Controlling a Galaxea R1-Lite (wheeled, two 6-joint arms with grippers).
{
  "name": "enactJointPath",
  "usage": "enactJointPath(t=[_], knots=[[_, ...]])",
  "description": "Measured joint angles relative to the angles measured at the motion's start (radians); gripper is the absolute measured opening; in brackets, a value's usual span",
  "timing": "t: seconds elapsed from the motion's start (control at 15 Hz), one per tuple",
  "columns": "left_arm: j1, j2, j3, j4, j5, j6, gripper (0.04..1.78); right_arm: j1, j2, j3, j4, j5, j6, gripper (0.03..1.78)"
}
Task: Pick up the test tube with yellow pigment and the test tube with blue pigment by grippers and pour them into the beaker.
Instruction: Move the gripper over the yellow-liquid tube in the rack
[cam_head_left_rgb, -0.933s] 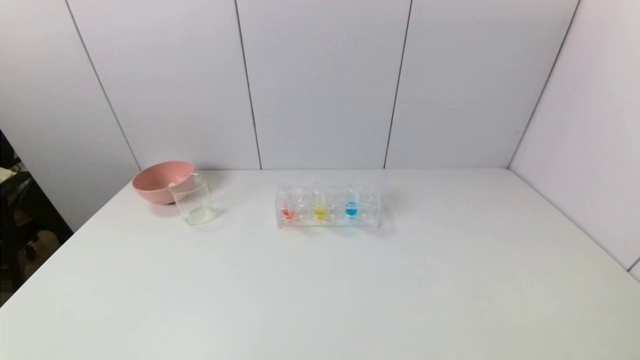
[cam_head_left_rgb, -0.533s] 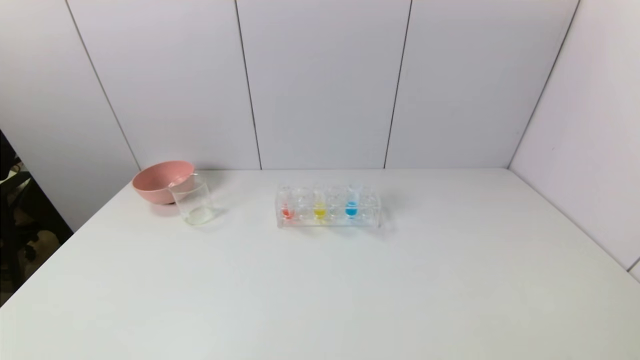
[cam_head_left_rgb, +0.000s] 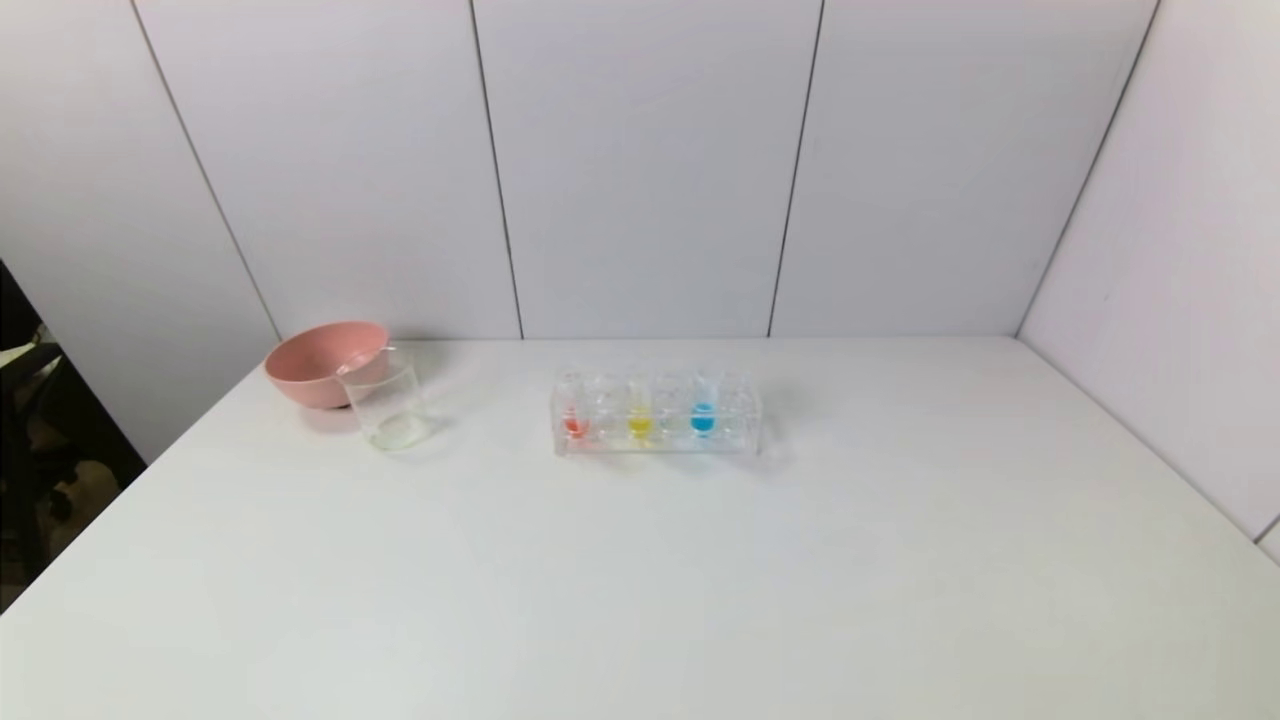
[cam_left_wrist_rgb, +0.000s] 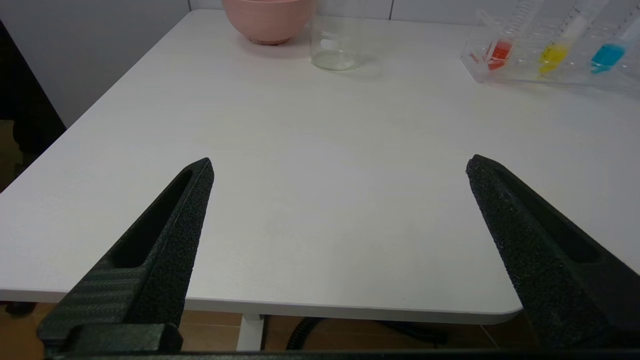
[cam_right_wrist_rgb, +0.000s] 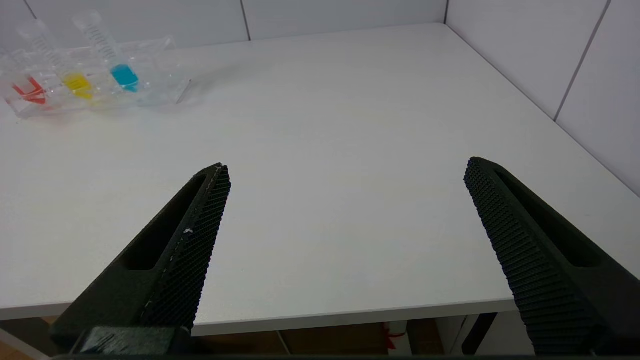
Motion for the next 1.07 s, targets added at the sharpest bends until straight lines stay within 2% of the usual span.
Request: enactJointPath(t=[0.53, 0.87, 1.07], knots=[[-0.001, 0.0, -0.002, 0.003, 0.003, 0.006, 1.76, 0.0, 0.0, 0.0, 0.0, 0.0, 0.0, 1.71], [0.0, 0.021, -0.134, 0.083, -0.01, 0.001, 1.76, 0.0, 0.0, 0.0, 0.0, 0.0, 0.0, 1.71], [-0.003, 0.096, -0.21, 0.077, -0.021, 0.001, 1.76, 0.0, 0.0, 0.0, 0.0, 0.0, 0.0, 1.71]])
